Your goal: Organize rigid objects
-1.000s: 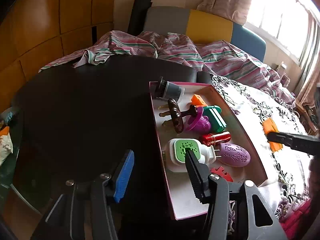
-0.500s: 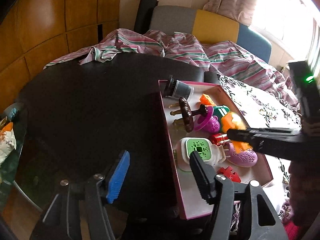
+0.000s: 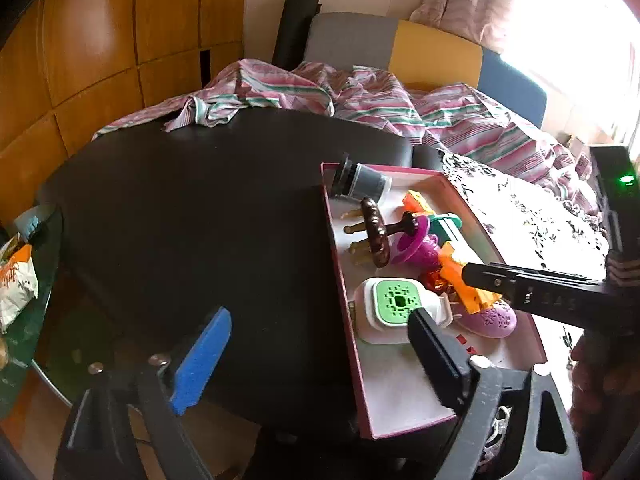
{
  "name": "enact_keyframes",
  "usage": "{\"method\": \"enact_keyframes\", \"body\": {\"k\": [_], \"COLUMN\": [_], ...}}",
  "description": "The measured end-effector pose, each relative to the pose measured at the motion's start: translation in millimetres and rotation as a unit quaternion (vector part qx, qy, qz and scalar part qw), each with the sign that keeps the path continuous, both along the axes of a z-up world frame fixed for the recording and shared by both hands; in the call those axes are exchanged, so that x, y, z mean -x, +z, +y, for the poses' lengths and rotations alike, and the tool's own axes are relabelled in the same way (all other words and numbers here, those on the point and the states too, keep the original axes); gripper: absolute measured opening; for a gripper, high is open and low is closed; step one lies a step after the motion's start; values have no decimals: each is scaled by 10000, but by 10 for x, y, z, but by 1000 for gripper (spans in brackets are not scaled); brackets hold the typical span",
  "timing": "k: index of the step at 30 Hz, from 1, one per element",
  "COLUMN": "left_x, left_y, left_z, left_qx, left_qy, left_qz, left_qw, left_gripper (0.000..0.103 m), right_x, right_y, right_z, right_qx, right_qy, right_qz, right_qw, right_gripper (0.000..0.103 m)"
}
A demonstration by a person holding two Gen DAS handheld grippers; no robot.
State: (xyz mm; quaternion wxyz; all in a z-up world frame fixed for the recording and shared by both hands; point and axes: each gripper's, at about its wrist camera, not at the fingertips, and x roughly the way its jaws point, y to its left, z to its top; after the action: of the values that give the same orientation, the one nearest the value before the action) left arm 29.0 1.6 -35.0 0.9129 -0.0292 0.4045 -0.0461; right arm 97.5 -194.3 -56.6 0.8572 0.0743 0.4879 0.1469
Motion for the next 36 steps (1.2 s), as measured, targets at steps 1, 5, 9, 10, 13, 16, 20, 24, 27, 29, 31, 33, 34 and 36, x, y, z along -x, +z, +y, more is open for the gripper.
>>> {"method": "enact_keyframes", "body": {"k": [1,5,9,10,13,16,20,24,27,29,31,33,34,36], "left_x": [8,53,114,136,178,239,336,380,384,400,423,444,449,454], "left_y": [12,77,162,189,239,279,327,368,384,394,404,409,406,398], "left_z": [-14,-59,-69,-67,-77,-80,-82,-41,-45,-58,-74,-73,-76,-75], "left_qx": [-27,-119,-149,-146,-223,-130,-22,-15,-166,-213,-311,-306,-334,-362], "left_qy": [-6,-12,44,90,244,309,289,545,654,615,597,579,575,598], "left_qz": [-13,-103,-234,-266,-308,-342,-471,-561,-590,-624,-708,-751,-775,-785], "left_qw": [10000,9999,9996,9995,9990,9989,9985,9969,9960,9959,9952,9950,9948,9945], "left_gripper": [101,103,103,103,103,103,103,103,103,103,103,103,102,100], "right_x": [26,159,331,378,520,656,793,887,910,907,903,907,905,905], "right_y": [27,136,209,221,257,287,324,346,346,340,330,327,321,307], "right_z": [-11,-53,-54,-51,-21,-1,62,96,90,79,81,96,105,124], "right_qx": [-45,-92,98,170,347,440,624,743,764,738,738,751,762,793], "right_qy": [-41,-171,-348,-385,-448,-537,-612,-667,-704,-729,-724,-702,-679,-645], "right_qz": [-58,-274,-501,-560,-735,-892,-1112,-1252,-1268,-1240,-1210,-1205,-1194,-1177], "right_qw": [10000,9994,9981,9975,9957,9936,9899,9871,9865,9868,9873,9874,9876,9878], "right_gripper": [37,38,38,38,38,38,38,38,38,38,38,38,38,38]}}
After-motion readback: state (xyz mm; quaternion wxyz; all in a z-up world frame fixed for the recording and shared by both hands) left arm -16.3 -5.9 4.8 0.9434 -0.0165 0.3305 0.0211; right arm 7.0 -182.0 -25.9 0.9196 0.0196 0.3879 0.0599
